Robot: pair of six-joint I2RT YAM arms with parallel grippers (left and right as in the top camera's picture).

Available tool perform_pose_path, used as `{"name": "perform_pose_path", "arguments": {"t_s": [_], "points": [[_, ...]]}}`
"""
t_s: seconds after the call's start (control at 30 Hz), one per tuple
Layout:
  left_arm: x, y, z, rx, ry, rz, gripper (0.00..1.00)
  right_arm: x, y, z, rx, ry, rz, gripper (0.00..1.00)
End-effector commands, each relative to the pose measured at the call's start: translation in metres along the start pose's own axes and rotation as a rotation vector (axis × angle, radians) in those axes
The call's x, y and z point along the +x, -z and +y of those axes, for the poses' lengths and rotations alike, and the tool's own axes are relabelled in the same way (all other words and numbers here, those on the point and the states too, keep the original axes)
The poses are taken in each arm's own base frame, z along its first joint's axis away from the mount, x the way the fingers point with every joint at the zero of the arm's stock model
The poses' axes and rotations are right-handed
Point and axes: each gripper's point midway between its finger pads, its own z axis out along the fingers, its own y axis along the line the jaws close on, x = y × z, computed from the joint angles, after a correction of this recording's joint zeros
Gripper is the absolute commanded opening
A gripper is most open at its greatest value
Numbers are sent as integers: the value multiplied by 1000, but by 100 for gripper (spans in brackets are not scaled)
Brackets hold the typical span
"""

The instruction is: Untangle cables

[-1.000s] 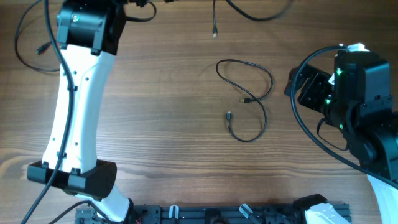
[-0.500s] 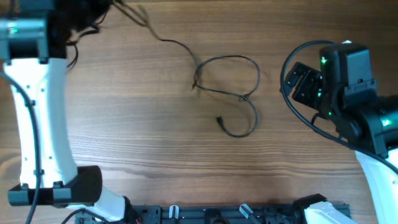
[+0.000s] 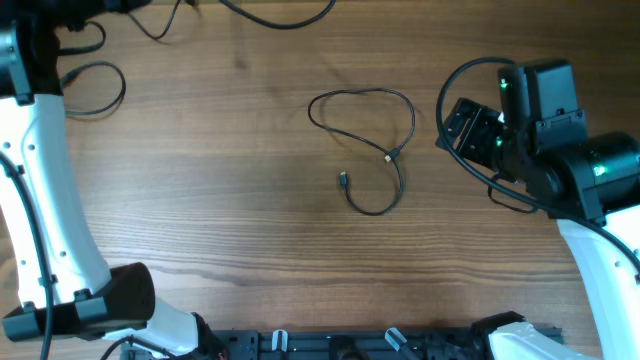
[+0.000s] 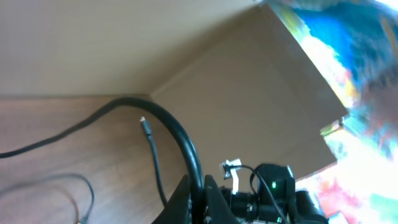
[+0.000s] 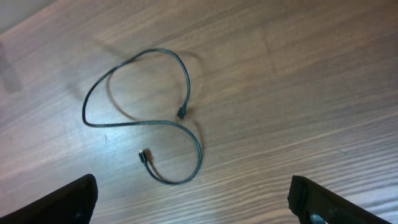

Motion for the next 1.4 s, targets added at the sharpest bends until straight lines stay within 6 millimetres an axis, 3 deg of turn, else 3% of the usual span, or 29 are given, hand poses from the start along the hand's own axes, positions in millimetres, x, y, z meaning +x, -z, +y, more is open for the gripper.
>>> {"name": "perform_pose_path", "arguments": {"t_s": [0.0,0.07,0.13,0.2,0.4,0.47,0.53,0.57,0.6,0.63,0.67,0.73,0.87,1.0,1.17,1.27,1.37], "points": [[-7,25,67,-359,174,-151,4,5,-3,0,-1,0,29,100],[0,53,116,-665,169,-198,4,6,-3,-1,0,5,32,100],[7,86,149,-923,200,-238,4,6,-3,-1,-1,18,30,100],[12,109,163,-1076,216,-261,4,5,-3,0,-3,18,27,100],[23,150,179,-1327,245,-292,4,4,-5,1,-1,23,30,100],[23,132,174,-1225,253,-265,4,4,-5,1,-2,22,28,100],[17,66,133,-787,155,-143,4,4,-8,4,-13,23,36,100],[8,41,100,-555,88,-115,4,5,-9,5,-15,26,44,100],[-1,30,78,-425,74,-121,4,6,-12,5,-8,27,54,100],[-8,29,72,-396,105,-150,4,8,-14,4,1,29,67,100],[-9,29,74,-404,114,-159,4,10,-15,2,8,31,76,100],[-1,39,95,-522,184,-173,4,10,-15,2,9,56,79,100],[21,81,145,-885,307,-215,4,9,-15,3,6,55,76,100],[42,131,173,-1216,384,-261,4,9,-15,4,2,55,75,100],[45,181,184,-1360,459,-345,4,9,-15,4,1,55,75,100],[43,248,191,-1498,510,-470,4,8,-15,4,0,55,72,100],[47,291,191,-1629,522,-525,4,6,-16,6,-7,54,62,100]]}}
